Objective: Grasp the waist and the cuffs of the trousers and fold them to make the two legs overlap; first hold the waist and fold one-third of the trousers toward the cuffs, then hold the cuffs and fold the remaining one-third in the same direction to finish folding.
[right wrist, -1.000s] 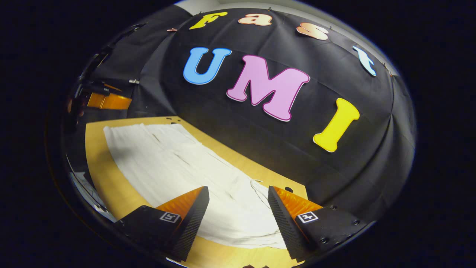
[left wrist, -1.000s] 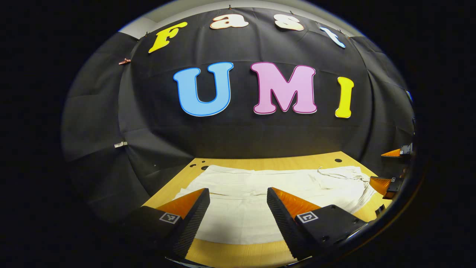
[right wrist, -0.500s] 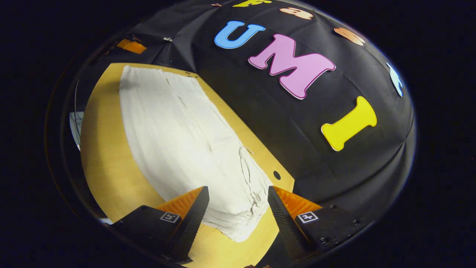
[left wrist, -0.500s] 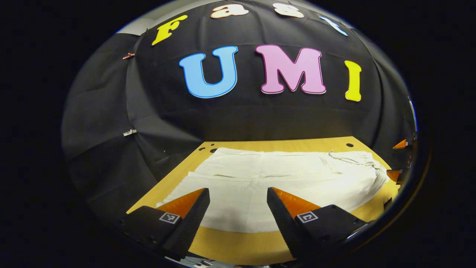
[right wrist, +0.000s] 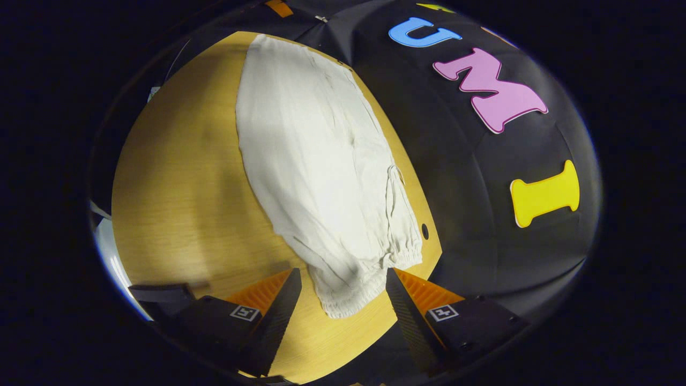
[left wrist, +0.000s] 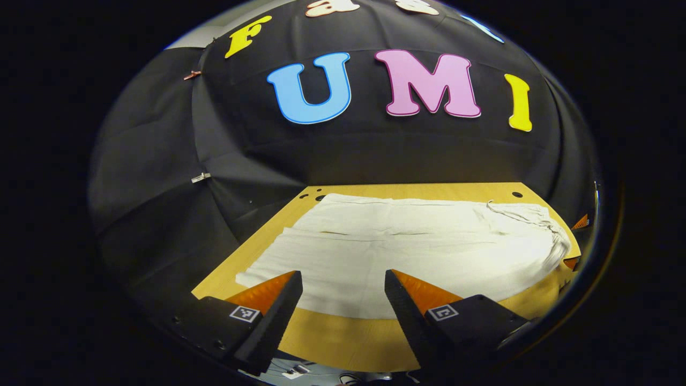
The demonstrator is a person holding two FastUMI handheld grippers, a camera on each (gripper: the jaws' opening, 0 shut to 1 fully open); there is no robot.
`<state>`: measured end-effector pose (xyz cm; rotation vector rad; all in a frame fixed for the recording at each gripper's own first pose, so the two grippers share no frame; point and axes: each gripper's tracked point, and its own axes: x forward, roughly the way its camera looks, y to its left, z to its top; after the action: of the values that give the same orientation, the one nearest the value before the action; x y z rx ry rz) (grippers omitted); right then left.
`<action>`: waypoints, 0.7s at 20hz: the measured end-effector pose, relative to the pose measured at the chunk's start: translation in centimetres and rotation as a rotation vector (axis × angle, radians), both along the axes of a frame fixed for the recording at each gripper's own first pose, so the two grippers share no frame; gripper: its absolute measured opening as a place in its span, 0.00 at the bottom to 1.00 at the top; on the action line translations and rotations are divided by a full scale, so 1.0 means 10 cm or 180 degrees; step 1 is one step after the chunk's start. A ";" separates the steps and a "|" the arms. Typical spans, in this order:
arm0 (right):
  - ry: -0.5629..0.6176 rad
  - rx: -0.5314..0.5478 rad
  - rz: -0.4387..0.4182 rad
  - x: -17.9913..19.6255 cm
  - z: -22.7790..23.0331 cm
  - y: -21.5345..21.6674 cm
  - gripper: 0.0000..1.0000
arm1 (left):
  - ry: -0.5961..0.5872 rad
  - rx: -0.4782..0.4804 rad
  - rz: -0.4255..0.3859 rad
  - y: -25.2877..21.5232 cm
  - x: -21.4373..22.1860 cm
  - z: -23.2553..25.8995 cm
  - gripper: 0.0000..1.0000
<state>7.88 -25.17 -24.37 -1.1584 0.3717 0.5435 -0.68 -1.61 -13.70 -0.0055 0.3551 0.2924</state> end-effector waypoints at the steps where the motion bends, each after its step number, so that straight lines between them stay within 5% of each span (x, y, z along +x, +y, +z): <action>1: 0.0013 -0.0050 -0.0023 0.04 -0.05 -0.07 0.98 | 0.0027 -0.0015 0.0014 -0.02 -0.01 -0.03 0.98; 13: -0.0135 -0.0572 0.0045 0.48 -0.24 -0.05 0.94 | 0.0582 0.0335 -0.0081 0.33 -0.30 -0.47 0.98; 14: -0.0079 -0.0608 0.0022 0.51 -0.28 -0.05 0.88 | 0.0673 0.0389 -0.0132 0.42 -0.35 -0.57 0.98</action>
<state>13.01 -25.72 -27.21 -1.3496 0.4050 0.5073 -4.22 2.62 -19.40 0.1536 0.5460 0.2738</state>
